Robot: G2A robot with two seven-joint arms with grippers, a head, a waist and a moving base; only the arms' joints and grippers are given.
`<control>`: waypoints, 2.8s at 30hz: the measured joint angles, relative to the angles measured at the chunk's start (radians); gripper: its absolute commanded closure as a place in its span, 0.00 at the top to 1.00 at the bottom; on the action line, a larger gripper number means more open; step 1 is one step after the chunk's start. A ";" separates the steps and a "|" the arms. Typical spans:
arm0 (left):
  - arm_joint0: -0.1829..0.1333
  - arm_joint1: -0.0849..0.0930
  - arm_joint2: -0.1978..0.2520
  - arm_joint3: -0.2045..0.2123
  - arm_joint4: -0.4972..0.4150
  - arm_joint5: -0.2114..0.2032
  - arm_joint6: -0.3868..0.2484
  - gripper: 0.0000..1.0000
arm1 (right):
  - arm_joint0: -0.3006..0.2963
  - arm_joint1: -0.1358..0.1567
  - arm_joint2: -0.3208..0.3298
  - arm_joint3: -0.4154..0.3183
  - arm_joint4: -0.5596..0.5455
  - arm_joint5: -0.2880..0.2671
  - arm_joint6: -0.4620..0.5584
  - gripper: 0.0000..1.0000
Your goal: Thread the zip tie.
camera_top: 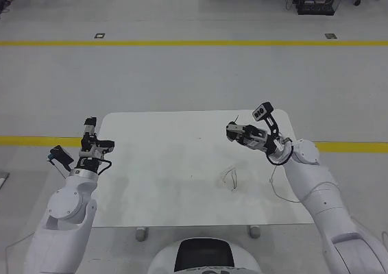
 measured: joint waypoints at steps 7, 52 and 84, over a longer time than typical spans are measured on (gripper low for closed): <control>0.000 0.000 0.000 0.000 0.000 0.000 0.000 1.00 | -0.037 -0.008 0.012 -0.067 -0.080 0.003 -0.074 0.00; -0.215 -0.005 0.306 0.020 0.274 -0.071 -0.412 1.00 | -0.116 -0.059 -0.081 -0.206 -0.349 0.003 -0.413 0.00; -0.322 -0.001 0.426 0.052 0.552 -0.132 -0.450 1.00 | -0.119 -0.064 -0.125 -0.265 -0.439 0.092 -0.567 0.00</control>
